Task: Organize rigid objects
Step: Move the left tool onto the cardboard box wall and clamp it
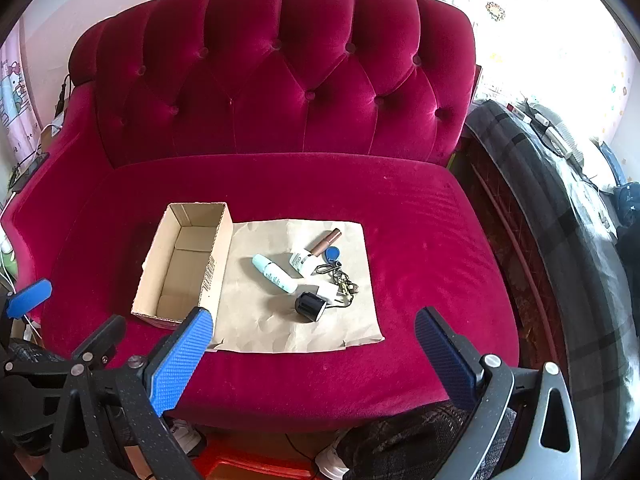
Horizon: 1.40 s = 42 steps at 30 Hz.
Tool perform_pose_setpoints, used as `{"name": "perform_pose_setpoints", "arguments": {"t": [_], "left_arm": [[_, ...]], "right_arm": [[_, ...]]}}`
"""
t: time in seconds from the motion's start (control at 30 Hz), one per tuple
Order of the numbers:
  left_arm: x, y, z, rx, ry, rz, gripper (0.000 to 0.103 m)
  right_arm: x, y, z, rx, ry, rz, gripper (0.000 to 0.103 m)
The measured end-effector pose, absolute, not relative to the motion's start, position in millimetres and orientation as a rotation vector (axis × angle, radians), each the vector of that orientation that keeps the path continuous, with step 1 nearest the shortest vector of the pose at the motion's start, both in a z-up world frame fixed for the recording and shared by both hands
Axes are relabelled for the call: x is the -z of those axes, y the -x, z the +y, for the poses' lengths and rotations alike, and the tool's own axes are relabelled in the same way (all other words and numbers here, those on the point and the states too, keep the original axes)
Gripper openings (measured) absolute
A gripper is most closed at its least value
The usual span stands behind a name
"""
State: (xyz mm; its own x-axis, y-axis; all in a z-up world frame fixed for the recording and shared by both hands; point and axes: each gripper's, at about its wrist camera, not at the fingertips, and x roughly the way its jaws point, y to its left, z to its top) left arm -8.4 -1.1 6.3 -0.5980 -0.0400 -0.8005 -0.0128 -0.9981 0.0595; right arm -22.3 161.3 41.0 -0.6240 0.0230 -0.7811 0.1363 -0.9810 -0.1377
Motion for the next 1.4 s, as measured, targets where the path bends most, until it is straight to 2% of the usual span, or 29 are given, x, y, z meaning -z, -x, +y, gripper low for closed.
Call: {"name": "perform_pose_setpoints", "arguments": {"t": [1.17,1.4], "left_arm": [[2.2,20.8,-8.9,2.791,-1.427,-0.066,0.103],[5.8,32.7,-23.6,2.791,-1.420,-0.010,0.103]], "right_arm": [[-35.1,32.1,158.7,2.740,-1.282,0.283,0.103],[-31.7,41.5,159.4,2.721,-1.272,0.243,0.103]]}}
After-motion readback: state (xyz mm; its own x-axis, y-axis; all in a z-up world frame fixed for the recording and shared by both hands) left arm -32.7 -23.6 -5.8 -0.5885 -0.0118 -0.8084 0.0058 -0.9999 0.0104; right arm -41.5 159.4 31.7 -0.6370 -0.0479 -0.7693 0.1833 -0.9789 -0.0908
